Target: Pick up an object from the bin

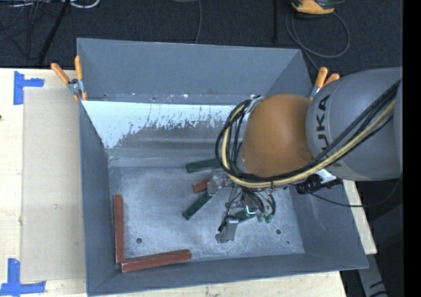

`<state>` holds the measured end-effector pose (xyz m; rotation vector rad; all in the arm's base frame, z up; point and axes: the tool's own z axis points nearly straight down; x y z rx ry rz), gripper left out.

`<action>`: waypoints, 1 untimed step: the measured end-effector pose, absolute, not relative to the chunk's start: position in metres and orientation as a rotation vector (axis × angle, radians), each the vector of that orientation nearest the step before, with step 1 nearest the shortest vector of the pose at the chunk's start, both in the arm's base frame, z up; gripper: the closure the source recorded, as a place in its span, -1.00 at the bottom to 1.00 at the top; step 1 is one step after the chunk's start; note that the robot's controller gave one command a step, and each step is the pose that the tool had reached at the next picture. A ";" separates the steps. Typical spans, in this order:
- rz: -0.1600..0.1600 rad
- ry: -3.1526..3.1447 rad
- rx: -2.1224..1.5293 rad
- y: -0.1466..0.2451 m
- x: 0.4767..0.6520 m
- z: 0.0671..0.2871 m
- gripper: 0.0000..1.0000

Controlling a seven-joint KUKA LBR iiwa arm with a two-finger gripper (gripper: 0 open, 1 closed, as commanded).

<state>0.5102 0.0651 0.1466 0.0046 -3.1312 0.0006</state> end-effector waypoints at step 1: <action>-0.002 -3.078 0.614 0.119 0.558 0.067 -1.00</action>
Offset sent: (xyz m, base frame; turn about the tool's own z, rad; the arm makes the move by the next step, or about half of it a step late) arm 0.0493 0.0525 -0.0766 -0.3899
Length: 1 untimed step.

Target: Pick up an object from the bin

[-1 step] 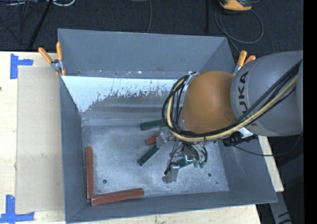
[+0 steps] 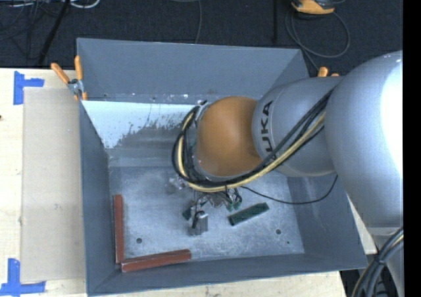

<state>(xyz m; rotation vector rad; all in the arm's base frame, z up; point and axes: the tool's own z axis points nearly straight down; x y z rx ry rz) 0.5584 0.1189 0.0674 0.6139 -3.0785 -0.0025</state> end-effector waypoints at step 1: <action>0.005 -3.095 0.537 0.032 0.569 0.069 -1.00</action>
Offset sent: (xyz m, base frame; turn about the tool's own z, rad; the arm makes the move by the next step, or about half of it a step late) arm 0.0097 -0.0813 0.0026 0.0407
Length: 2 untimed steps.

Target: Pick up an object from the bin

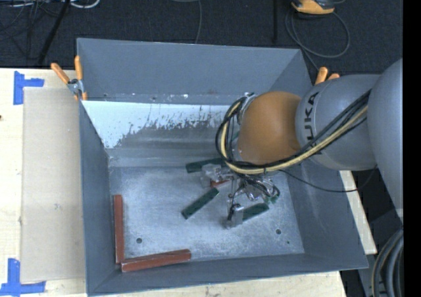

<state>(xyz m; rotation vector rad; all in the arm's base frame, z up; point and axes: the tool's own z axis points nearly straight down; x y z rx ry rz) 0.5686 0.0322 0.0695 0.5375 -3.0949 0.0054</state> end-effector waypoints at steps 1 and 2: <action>-0.001 -3.094 0.543 0.038 0.568 0.070 1.00; 0.002 -3.092 0.605 0.032 0.571 0.218 1.00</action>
Offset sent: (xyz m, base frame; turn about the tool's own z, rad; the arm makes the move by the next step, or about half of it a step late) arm 0.0000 0.0000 0.0000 0.0000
